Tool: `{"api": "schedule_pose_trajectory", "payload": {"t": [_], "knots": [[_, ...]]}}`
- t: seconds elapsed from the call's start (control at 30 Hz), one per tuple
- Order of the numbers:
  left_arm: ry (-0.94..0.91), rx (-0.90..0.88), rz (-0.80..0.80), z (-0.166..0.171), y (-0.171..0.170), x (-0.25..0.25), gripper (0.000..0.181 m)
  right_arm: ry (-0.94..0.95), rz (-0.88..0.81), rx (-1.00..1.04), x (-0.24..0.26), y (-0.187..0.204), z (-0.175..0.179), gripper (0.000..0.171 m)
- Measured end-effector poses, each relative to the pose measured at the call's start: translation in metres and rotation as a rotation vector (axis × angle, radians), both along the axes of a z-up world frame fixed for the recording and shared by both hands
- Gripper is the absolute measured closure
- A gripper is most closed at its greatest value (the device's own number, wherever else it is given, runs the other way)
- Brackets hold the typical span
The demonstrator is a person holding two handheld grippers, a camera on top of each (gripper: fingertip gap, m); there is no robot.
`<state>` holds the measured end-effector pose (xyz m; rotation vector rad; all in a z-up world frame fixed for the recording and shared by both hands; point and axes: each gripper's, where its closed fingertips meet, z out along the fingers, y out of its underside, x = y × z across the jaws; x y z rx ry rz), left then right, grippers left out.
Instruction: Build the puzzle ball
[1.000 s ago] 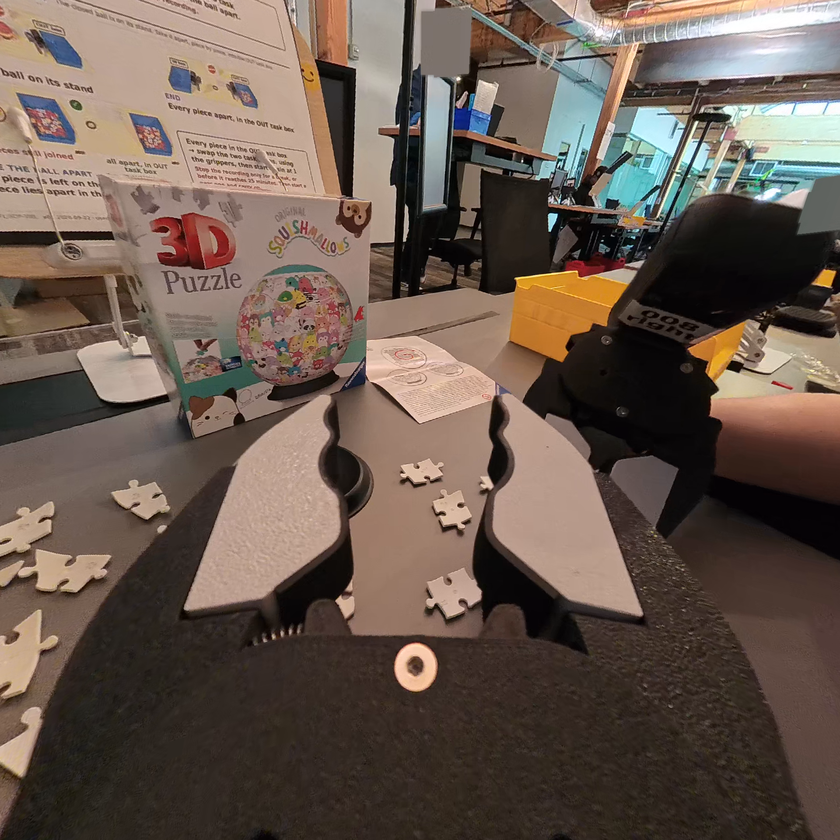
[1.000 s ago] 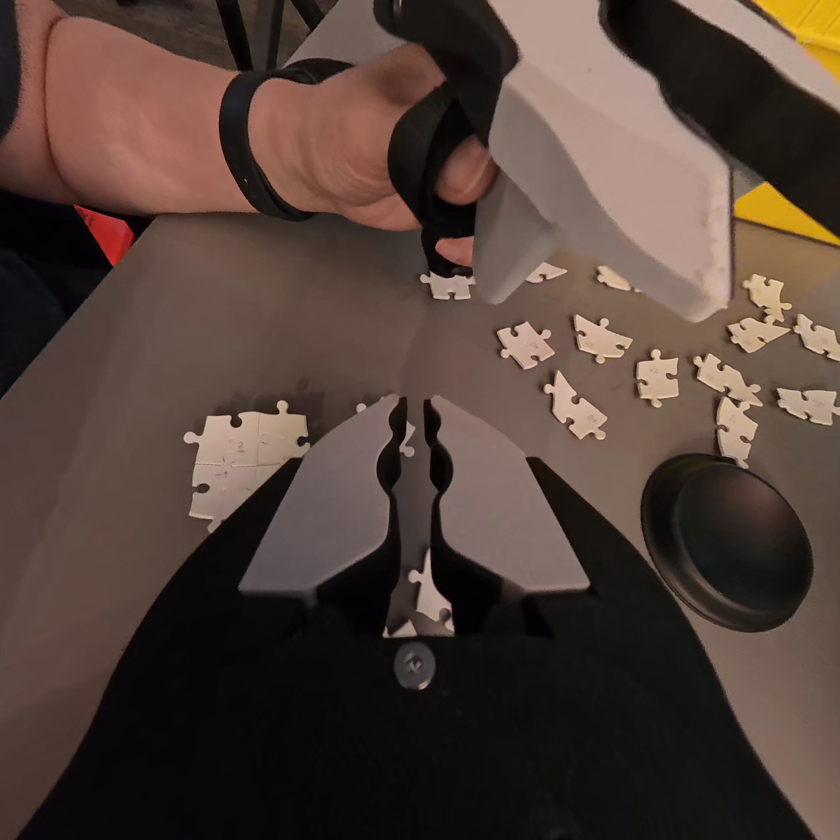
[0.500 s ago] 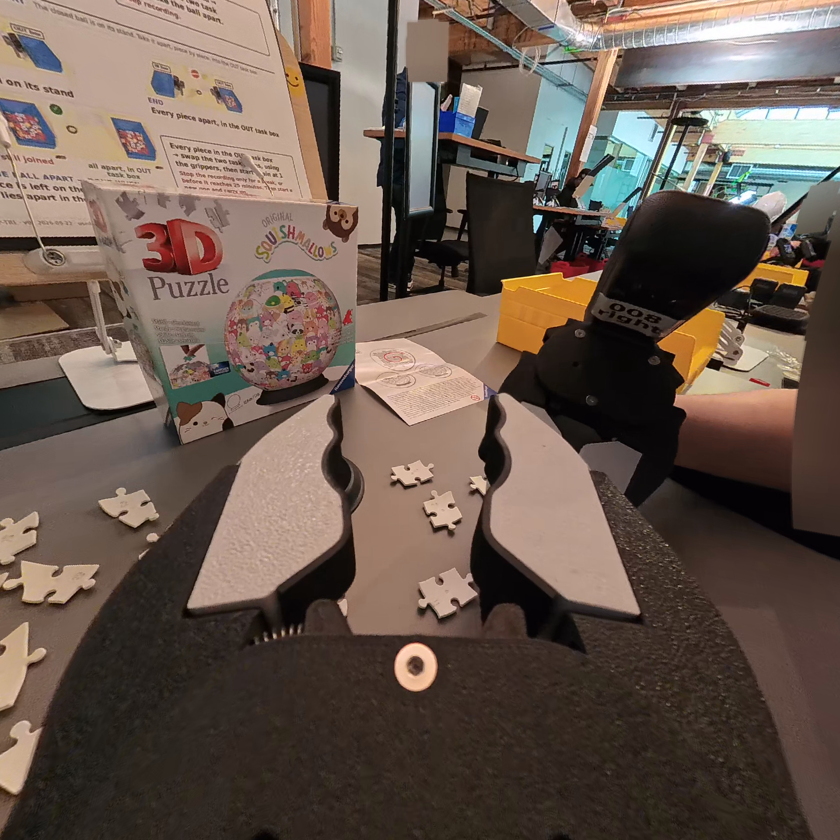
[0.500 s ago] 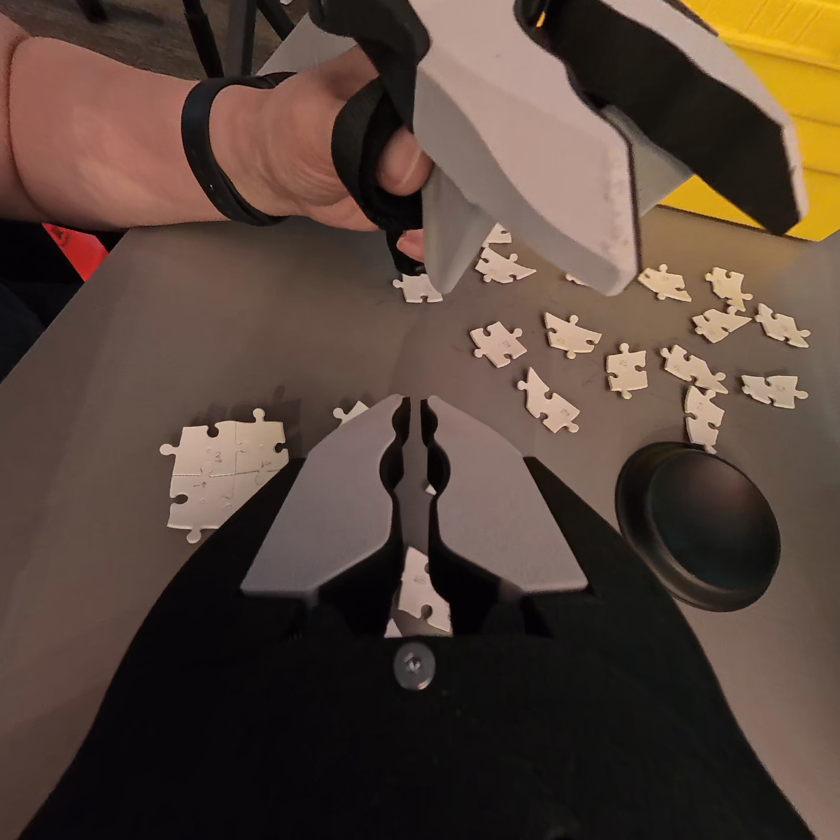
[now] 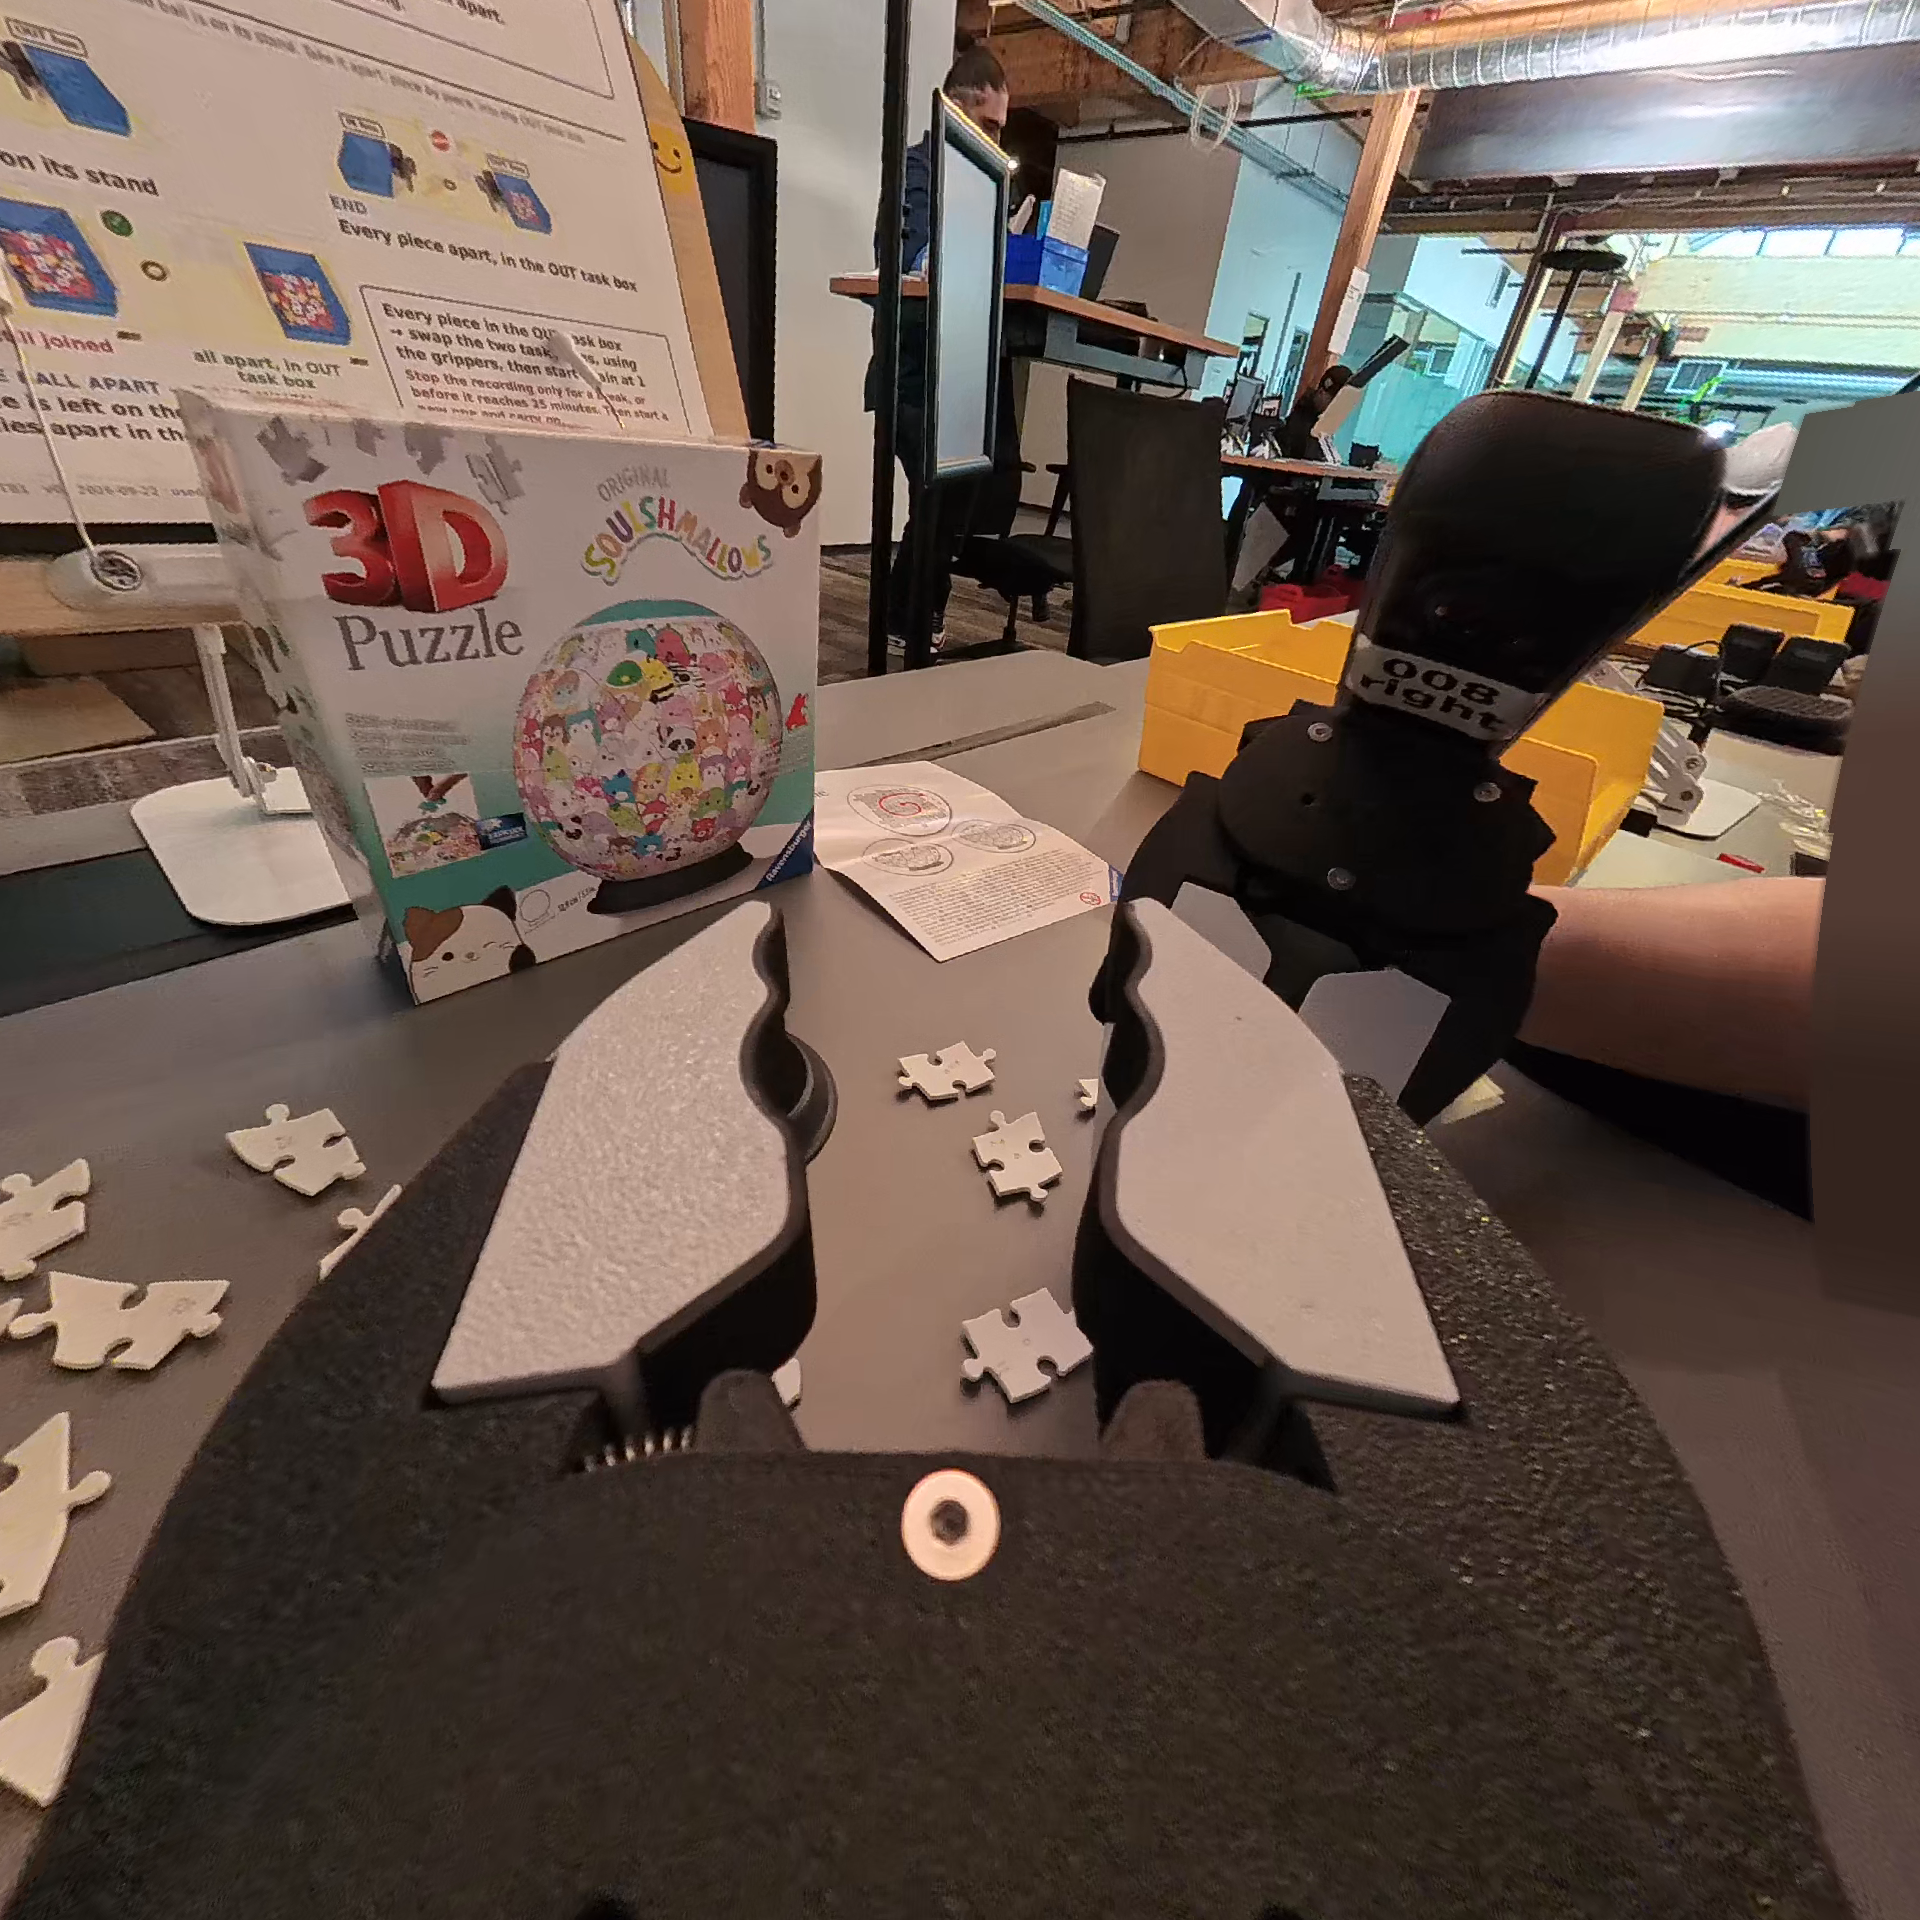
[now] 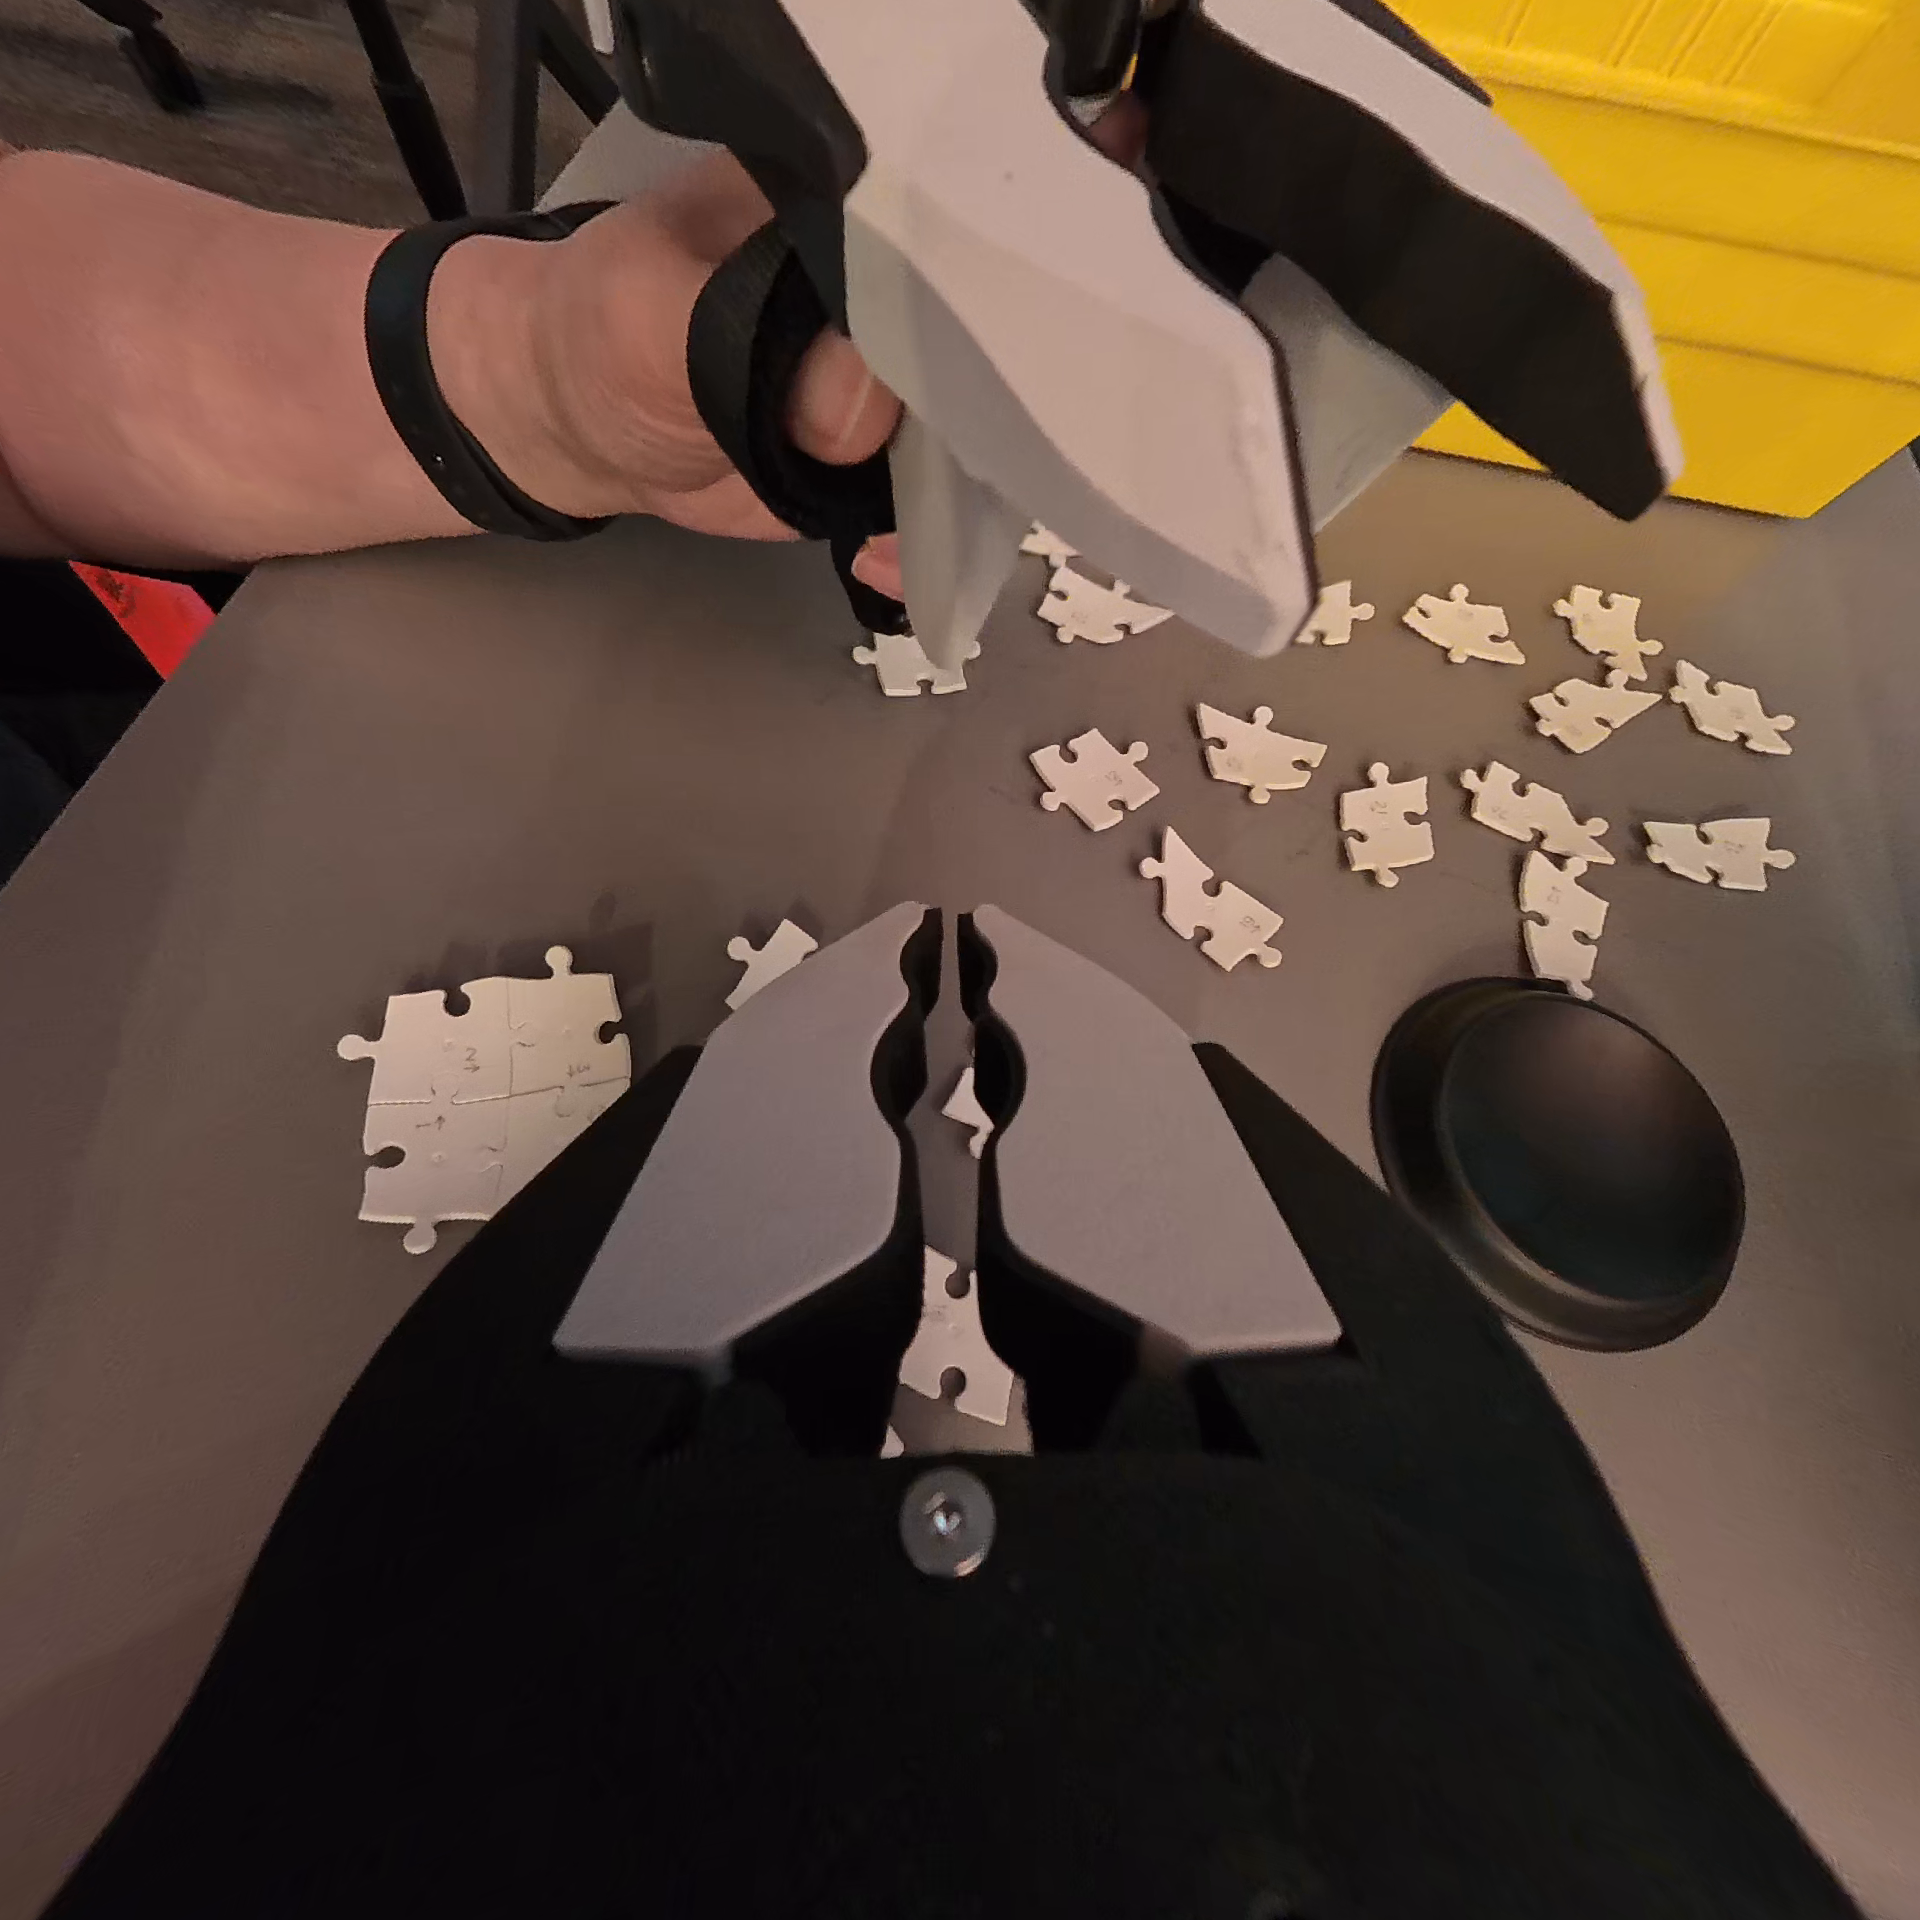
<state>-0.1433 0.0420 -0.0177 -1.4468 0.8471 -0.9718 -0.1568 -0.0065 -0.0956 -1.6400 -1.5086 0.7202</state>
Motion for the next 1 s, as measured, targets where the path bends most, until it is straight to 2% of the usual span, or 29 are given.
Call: {"api": "schedule_pose_trajectory", "payload": {"t": [1.0], "knots": [[0.003, -0.001, -0.019, -0.001, -0.004, 0.003, 0.124, -0.116, 0.029, 0.041, -0.002, -0.006, -0.018, 0.169]]}}
